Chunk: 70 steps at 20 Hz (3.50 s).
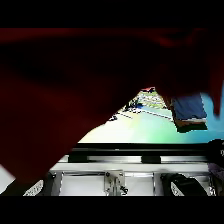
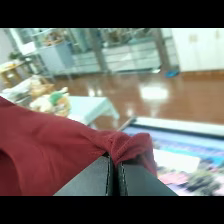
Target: Fold the shirts.
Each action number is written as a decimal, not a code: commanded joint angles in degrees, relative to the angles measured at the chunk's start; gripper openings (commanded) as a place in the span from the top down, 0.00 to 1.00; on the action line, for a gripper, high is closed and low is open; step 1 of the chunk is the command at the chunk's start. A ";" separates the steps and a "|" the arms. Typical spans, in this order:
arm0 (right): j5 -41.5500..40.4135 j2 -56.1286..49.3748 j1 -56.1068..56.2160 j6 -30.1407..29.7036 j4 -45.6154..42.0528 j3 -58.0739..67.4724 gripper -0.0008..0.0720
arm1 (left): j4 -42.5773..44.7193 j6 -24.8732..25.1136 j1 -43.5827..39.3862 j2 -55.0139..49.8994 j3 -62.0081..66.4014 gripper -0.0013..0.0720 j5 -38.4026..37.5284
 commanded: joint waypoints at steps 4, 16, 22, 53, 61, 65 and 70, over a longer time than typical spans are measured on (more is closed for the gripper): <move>-18.51 -8.39 0.02 4.50 4.85 1.27 0.88 | 2.23 5.05 0.09 -9.90 0.81 0.94 6.78; -28.26 -15.50 -0.04 7.34 -15.43 -44.92 0.88 | 2.14 0.90 -8.92 -49.86 -5.84 0.94 -27.32; -17.53 -15.85 -0.04 9.60 -15.74 -45.53 0.88 | 2.19 -7.04 -11.41 -55.60 -4.81 0.00 -35.01; -14.53 -15.85 0.00 10.56 -12.02 -45.55 0.88 | 12.26 -2.21 24.63 -2.51 -96.13 0.01 -38.03; -14.01 -15.85 0.00 10.60 -11.93 -45.55 0.88 | 7.23 -0.24 17.57 -9.79 -96.10 0.17 -32.81; -11.43 -15.82 -0.04 11.41 -8.26 -45.53 0.88 | -1.95 4.70 16.37 -9.86 -95.78 0.73 -32.13; -7.72 -15.45 -0.04 2.64 -1.29 -34.84 0.88 | -10.01 15.96 16.41 -3.41 -78.36 0.94 -42.99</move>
